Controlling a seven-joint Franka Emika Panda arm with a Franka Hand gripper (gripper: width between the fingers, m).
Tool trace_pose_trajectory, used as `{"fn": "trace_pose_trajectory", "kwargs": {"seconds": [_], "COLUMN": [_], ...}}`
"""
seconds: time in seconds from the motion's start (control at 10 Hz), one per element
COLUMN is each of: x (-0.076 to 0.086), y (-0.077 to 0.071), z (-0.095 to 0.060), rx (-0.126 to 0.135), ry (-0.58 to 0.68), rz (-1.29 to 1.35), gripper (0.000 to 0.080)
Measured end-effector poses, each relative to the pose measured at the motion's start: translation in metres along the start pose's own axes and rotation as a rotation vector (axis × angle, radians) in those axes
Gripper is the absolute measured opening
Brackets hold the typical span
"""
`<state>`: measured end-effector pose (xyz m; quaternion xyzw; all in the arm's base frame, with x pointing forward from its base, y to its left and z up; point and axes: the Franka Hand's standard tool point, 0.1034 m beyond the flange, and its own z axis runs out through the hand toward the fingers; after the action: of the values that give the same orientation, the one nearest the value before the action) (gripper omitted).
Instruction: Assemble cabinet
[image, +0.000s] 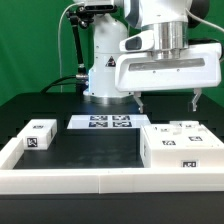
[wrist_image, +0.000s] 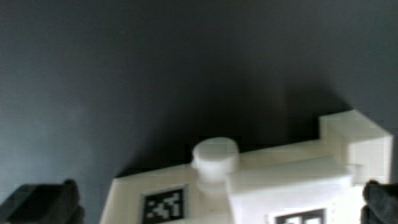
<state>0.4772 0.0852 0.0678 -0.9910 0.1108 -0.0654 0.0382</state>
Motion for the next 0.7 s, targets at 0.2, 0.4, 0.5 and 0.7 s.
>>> {"fn": "trace_pose_trajectory", "kwargs": {"seconds": [0.2,0.4,0.5,0.7], "x": [-0.001,-0.002,-0.007,-0.014], "y": [-0.004,-0.006,-0.01,-0.005], "z": [0.0,0.0,0.003,0.014], "rx": [0.01,0.011,0.009,-0.003], "ry": [-0.003,-0.005,-0.013,-0.034], "rz": [0.066,0.055,0.028,-0.054], "gripper": [0.0796,0.0796,0.0796,0.0796]}}
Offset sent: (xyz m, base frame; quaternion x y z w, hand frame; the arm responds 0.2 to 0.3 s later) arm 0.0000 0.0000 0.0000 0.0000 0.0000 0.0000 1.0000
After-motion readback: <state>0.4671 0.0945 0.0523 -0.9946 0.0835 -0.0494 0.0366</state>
